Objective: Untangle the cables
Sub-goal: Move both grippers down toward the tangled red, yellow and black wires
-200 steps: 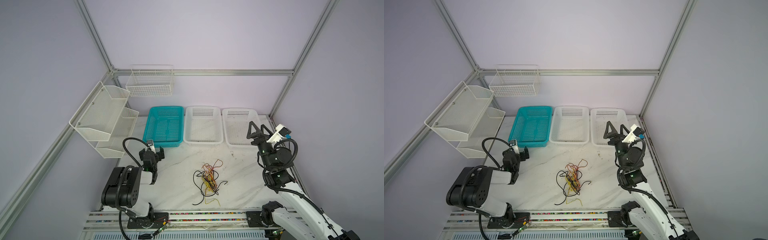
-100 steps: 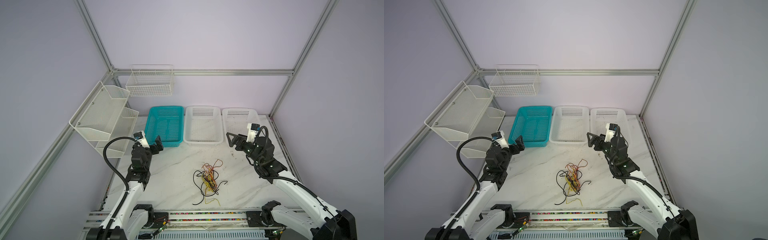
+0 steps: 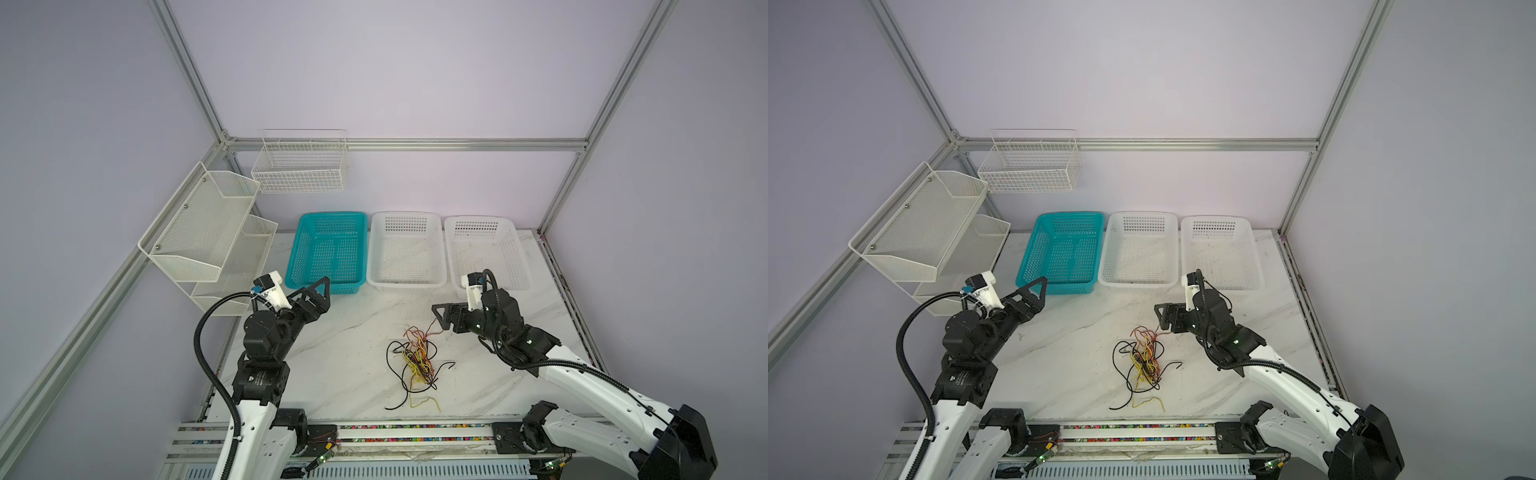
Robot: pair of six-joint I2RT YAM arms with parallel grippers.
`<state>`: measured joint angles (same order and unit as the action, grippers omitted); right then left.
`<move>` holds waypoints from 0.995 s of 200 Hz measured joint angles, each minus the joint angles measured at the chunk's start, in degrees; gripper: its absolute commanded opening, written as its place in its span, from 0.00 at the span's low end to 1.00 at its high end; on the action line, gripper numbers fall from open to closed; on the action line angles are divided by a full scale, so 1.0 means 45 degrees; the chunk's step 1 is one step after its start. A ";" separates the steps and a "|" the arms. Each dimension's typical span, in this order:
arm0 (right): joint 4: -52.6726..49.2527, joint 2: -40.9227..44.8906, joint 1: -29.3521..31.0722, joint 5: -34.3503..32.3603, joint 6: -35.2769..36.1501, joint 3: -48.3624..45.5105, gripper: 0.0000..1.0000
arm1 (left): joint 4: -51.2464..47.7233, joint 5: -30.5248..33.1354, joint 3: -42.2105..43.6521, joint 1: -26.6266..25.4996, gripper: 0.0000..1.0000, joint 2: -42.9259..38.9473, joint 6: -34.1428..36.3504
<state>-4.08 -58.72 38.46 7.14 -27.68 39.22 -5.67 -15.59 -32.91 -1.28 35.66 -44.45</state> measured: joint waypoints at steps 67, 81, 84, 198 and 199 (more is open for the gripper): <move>-0.0393 -0.0554 0.1875 -0.0117 -0.0840 -0.1263 0.71 | -0.3871 -0.0447 0.0000 -0.0413 0.99 0.0238 0.0282; -0.0369 -0.0578 0.2195 -0.0160 -0.0947 -0.1389 0.69 | -0.4430 -0.0311 0.0000 -0.0631 1.00 0.0355 0.0369; -0.0359 -0.0597 0.2263 -0.0160 -0.0967 -0.1409 0.69 | -0.4551 -0.0287 0.0000 -0.0699 1.00 0.0403 0.0369; 0.1715 -0.2764 0.3162 -0.0204 -0.0782 -0.2633 0.48 | -0.6868 0.2307 -0.0005 -0.4867 1.00 0.2142 -0.0942; 0.1729 -0.2817 0.3162 -0.0199 -0.0782 -0.2623 0.48 | -0.6868 0.2336 -0.0010 -0.4949 1.00 0.2215 -0.1005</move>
<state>3.70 -71.40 52.69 6.24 -31.20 27.42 -36.58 -5.08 -32.95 -23.55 45.63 -48.97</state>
